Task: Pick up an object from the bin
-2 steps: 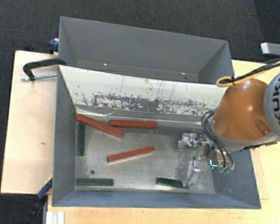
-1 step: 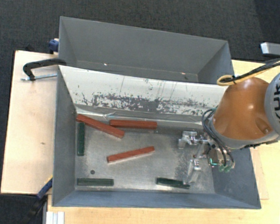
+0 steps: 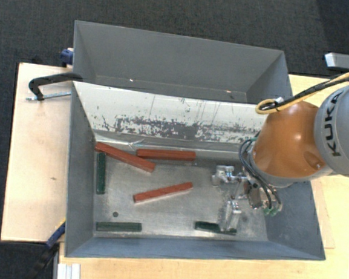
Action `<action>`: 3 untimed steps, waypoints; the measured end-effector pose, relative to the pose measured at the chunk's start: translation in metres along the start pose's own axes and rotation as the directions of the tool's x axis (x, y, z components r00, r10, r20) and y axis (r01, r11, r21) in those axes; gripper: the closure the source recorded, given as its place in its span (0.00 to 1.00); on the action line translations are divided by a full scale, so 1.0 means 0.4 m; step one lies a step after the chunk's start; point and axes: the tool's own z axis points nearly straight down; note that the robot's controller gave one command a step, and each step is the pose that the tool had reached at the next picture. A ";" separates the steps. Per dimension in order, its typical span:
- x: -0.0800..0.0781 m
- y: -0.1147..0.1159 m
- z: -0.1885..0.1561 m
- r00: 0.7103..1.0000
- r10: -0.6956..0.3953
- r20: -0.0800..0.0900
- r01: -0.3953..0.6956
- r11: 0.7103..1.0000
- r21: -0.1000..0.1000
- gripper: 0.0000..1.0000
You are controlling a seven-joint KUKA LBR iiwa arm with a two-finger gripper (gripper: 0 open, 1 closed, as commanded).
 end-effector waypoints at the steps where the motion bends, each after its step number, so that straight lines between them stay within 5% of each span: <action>1: 0.006 0.069 0.108 0.998 -0.061 -0.007 0.061 0.998 -0.004 0.00; 2: 0.029 0.023 0.116 0.998 0.062 -0.009 -0.062 0.998 -0.003 1.00; 3: 0.029 0.023 0.116 0.998 0.062 -0.009 -0.062 0.998 -0.003 1.00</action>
Offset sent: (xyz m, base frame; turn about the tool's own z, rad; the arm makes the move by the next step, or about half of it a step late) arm -0.0123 0.0076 -0.0469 0.0631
